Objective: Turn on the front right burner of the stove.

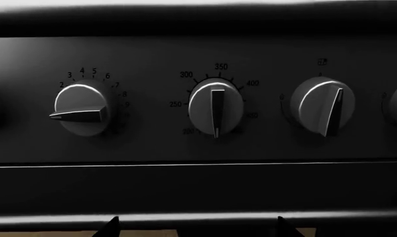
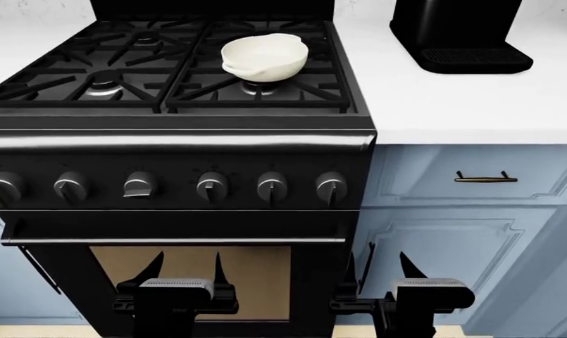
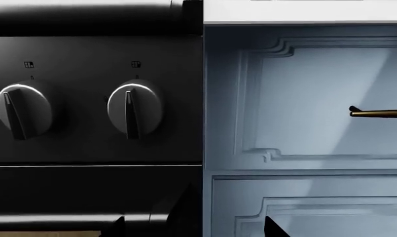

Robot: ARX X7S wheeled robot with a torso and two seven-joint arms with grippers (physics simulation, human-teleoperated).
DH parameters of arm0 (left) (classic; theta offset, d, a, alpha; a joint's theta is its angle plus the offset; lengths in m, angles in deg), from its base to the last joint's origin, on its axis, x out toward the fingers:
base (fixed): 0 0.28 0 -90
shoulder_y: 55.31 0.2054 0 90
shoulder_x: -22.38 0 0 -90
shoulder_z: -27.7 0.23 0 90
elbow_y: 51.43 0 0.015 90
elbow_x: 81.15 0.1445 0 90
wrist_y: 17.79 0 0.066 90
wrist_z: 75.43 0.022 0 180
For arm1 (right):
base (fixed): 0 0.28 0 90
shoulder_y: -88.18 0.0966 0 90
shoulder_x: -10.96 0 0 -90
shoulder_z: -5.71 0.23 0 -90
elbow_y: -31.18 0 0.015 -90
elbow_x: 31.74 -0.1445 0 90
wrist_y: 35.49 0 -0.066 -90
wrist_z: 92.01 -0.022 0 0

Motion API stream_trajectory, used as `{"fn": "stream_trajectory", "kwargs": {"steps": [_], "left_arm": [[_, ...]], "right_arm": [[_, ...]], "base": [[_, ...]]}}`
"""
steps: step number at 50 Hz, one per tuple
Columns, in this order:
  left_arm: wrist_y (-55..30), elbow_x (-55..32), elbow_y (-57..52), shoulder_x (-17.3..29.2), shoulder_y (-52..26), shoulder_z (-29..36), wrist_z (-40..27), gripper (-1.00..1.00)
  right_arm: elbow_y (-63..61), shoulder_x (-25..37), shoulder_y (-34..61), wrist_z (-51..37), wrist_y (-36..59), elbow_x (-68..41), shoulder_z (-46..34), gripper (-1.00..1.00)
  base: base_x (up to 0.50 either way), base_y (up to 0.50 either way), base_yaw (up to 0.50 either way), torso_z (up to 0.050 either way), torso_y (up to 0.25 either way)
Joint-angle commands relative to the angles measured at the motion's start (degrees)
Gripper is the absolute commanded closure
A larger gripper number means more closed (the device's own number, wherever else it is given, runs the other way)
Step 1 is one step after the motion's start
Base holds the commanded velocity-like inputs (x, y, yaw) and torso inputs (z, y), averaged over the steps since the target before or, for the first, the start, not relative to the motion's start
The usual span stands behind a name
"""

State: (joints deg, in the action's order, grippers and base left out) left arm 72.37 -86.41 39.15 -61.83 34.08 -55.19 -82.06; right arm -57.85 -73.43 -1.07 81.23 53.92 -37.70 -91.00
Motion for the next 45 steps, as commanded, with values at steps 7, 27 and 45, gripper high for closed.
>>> {"fn": "stream_trajectory", "kwargs": {"steps": [7,27,45], "left_arm": [[0.1,-0.9,0.04,1.0,-0.1,1.15,-1.05,-1.0],[0.28,-1.65,0.2,1.78,-0.3,2.17,-2.12,-1.0],[0.31,-2.21,0.36,2.36,-0.48,2.93,-3.09,-1.0]], "right_arm": [[-0.12,0.89,0.14,-1.32,-0.08,-0.91,-1.14,-1.0],[0.32,1.81,0.31,-2.21,-0.71,-1.74,-2.2,-1.0],[-0.18,2.58,0.49,-3.4,-0.22,-1.37,-3.52,-1.0]], "base": [[0.0,0.0,0.0,-0.039,0.0],[0.0,0.0,0.0,-0.043,0.0],[0.0,0.0,0.0,-0.033,0.0]]}}
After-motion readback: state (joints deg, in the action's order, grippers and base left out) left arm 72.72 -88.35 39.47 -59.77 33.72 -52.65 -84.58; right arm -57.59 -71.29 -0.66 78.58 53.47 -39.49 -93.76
